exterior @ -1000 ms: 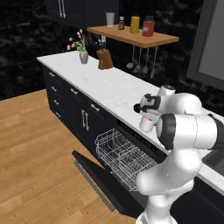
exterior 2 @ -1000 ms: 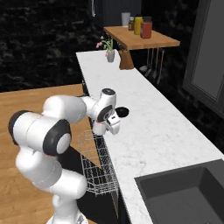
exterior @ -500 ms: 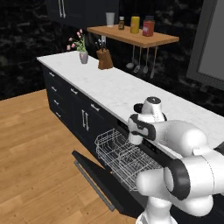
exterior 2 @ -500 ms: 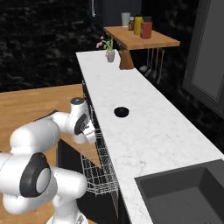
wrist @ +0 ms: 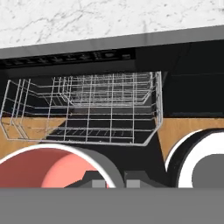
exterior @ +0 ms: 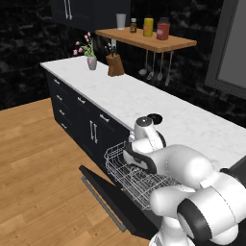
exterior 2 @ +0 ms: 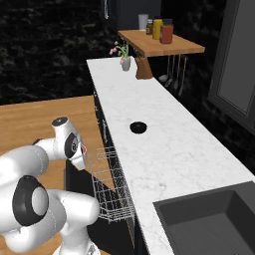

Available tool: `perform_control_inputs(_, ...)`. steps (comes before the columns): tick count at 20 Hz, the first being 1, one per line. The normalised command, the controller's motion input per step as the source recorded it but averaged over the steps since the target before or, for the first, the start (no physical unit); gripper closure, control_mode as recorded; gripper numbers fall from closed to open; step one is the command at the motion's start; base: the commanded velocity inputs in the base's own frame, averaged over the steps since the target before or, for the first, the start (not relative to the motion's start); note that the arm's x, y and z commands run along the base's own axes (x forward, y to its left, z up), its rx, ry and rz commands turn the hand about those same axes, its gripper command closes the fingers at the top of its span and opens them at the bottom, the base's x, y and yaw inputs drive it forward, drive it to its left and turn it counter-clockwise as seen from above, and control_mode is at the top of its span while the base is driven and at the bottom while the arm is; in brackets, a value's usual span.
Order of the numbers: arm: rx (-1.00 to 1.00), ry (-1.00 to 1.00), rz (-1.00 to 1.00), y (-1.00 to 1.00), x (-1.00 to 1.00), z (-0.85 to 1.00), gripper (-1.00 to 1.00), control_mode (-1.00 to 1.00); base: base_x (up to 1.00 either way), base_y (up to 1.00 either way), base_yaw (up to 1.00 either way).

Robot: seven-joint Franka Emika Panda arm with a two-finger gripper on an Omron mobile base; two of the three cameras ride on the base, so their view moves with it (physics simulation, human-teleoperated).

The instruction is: Pick up the cup and bowl from the counter, place them in the dishwasher, and close the dishwasher door.

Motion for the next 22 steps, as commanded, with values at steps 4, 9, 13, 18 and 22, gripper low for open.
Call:
perform_control_inputs(4,-0.03,0.08,-0.28,0.24,0.01,-0.1,1.0,-1.0,0.0,0.0,0.0)
perform_control_inputs(9,-0.1,0.09,-0.18,-0.03,0.29,-0.18,1.0,-1.0,0.0,0.0,0.0)
perform_control_inputs(13,-0.1,0.09,-0.09,-0.15,0.32,-0.2,1.0,-1.0,0.0,0.0,0.0)
perform_control_inputs(18,-0.04,0.1,-0.06,-0.02,0.33,-0.06,1.0,-1.0,0.0,0.0,0.0)
perform_control_inputs(22,0.0,0.09,0.0,0.0,0.24,-0.12,1.0,-1.0,0.0,0.0,0.0)
